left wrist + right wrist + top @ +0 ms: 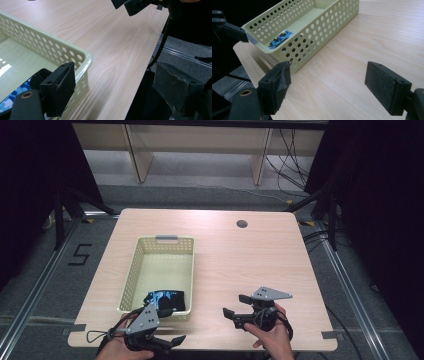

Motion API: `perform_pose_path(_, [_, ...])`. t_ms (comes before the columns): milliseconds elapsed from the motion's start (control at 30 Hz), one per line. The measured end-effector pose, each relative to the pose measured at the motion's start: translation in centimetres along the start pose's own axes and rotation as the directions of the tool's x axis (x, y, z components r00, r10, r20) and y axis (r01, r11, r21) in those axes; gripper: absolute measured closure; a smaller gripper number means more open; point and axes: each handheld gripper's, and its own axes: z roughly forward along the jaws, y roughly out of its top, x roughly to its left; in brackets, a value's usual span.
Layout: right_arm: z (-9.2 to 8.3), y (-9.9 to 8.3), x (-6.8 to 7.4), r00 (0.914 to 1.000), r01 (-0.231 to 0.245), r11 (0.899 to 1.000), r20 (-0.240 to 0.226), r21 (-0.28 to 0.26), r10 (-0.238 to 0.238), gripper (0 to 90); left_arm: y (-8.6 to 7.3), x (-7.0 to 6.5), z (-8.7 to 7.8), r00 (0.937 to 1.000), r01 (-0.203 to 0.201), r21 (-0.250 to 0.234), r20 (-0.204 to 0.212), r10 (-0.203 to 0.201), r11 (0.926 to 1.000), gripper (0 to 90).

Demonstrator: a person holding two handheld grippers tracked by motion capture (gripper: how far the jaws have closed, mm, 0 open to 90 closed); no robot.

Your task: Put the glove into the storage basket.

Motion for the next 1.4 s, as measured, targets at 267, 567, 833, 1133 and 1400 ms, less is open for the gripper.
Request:
perform_pose_path(267, [-0.6, -1.0, 0.0, 0.9999, -0.015, 1.000, 0.000, -0.008, 0.015, 22.2, -0.4, -0.7, 0.1, 0.9997, -0.016, 0.007, 0.017, 0.015, 0.9999, 16.9])
perform_pose_path(567, [-1.2, -2.0, 0.1, 0.9999, -0.006, 1.000, -0.009, -0.017, 0.006, 21.9, -1.2, -1.3, 0.6, 0.9994, 0.006, 0.009, 0.034, -0.006, 0.9999, 16.8])
perform_pose_path(833, [-1.4, -2.8, 0.7, 0.9997, 0.004, 1.000, -0.023, -0.021, -0.005, 20.9, -2.2, -1.5, 1.2, 0.9978, 0.017, 0.029, 0.063, -0.019, 0.9994, 16.5])
perform_pose_path(1133, [-1.8, -3.5, 1.1, 0.9994, -0.007, 1.000, -0.034, -0.012, 0.006, 20.5, -2.9, -1.3, 1.5, 0.9985, 0.022, 0.038, 0.049, -0.024, 0.9990, 16.5])
perform_pose_path(1400, [-2.2, -4.2, 1.0, 0.9996, 0.009, 1.000, -0.028, -0.010, -0.009, 19.2, -3.6, -0.8, 1.4, 0.9992, 0.005, 0.041, 0.040, -0.007, 0.9991, 16.2])
